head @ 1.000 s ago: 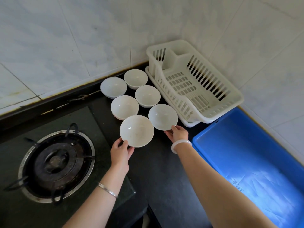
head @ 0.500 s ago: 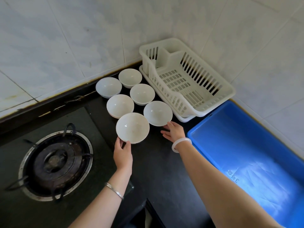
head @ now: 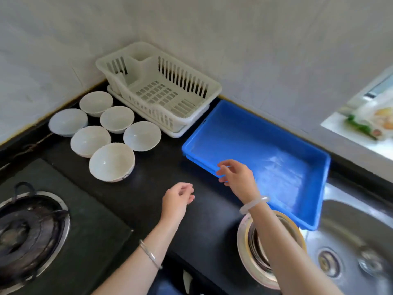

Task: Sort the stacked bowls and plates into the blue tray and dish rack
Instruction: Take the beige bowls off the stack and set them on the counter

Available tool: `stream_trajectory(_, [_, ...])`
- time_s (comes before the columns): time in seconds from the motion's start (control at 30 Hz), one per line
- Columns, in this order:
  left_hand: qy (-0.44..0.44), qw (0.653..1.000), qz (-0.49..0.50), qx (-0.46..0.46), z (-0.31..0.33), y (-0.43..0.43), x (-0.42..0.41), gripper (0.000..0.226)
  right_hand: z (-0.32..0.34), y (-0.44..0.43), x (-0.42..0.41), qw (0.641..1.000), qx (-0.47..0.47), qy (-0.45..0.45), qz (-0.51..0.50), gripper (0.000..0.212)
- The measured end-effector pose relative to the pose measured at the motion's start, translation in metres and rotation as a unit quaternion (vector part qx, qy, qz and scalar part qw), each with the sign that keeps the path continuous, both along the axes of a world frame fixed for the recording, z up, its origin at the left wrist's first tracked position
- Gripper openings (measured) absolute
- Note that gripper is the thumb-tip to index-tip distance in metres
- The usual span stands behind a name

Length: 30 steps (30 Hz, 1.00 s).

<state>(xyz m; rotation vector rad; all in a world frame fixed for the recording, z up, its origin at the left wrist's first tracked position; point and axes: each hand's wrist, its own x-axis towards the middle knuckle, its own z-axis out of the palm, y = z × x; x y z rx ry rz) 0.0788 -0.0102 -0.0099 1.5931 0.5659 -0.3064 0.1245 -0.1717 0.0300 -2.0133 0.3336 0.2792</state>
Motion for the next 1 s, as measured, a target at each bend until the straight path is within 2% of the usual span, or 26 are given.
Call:
stream_trajectory(0.1, [-0.024, 0.989, -0.138, 0.047, 0.017, -0.046, -0.007, 0.013, 0.003, -0.052, -0.038, 0.995, -0.08, -0.007, -0.053, 0.014])
stream_trajectory(0.2, [-0.066, 0.956, -0.259, 0.121, 0.028, -0.085, -0.02, 0.016, 0.0, -0.098, -0.077, 0.976, -0.198, 0.0, -0.097, 0.012])
stream_trajectory(0.33, [-0.101, 0.926, -0.328, 0.158, 0.03, -0.122, -0.04, 0.018, -0.011, -0.136, -0.12, 0.956, -0.274, 0.009, -0.107, 0.013])
stream_trajectory(0.53, [-0.107, 0.909, -0.344, 0.209, 0.019, -0.143, -0.058, 0.026, -0.023, -0.15, -0.149, 0.951, -0.295, 0.013, -0.096, 0.009])
stream_trajectory(0.6, [-0.112, 0.909, -0.338, 0.217, 0.018, -0.145, -0.059, 0.025, -0.025, -0.151, -0.152, 0.951, -0.292, 0.004, -0.099, 0.017])
stream_trajectory(0.8, [-0.11, 0.912, -0.328, 0.222, 0.014, -0.149, -0.062, 0.022, -0.027, -0.157, -0.15, 0.95, -0.305, 0.03, -0.06, 0.014])
stream_trajectory(1.0, [-0.076, 0.93, -0.306, 0.188, 0.016, -0.147, -0.064, 0.024, -0.02, -0.167, -0.154, 0.951, -0.304, 0.038, -0.03, 0.015])
